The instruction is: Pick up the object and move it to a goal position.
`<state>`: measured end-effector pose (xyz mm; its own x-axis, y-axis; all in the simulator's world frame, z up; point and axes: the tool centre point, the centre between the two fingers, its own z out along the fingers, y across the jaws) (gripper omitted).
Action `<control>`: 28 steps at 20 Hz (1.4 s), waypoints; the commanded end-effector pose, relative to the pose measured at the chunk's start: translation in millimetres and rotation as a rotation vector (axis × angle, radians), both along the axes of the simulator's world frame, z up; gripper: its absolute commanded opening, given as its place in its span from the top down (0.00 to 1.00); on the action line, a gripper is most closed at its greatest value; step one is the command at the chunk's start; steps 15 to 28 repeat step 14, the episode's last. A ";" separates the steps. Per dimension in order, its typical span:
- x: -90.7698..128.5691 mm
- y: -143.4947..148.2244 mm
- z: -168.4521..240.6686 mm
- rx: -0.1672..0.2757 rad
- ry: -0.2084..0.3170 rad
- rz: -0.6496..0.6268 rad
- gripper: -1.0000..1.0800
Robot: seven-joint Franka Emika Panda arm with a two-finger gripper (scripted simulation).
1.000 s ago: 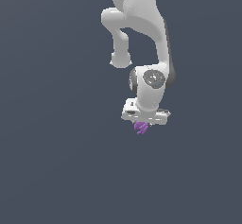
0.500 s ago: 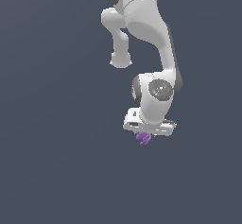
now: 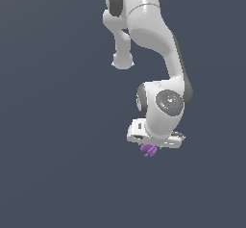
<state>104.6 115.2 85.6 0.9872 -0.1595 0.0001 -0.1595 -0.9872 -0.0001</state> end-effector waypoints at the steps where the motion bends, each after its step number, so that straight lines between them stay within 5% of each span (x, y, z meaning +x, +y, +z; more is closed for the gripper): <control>1: 8.0 1.0 1.1 0.000 0.000 0.000 1.00; 28: 24.0 3.0 3.2 0.000 0.000 0.000 1.00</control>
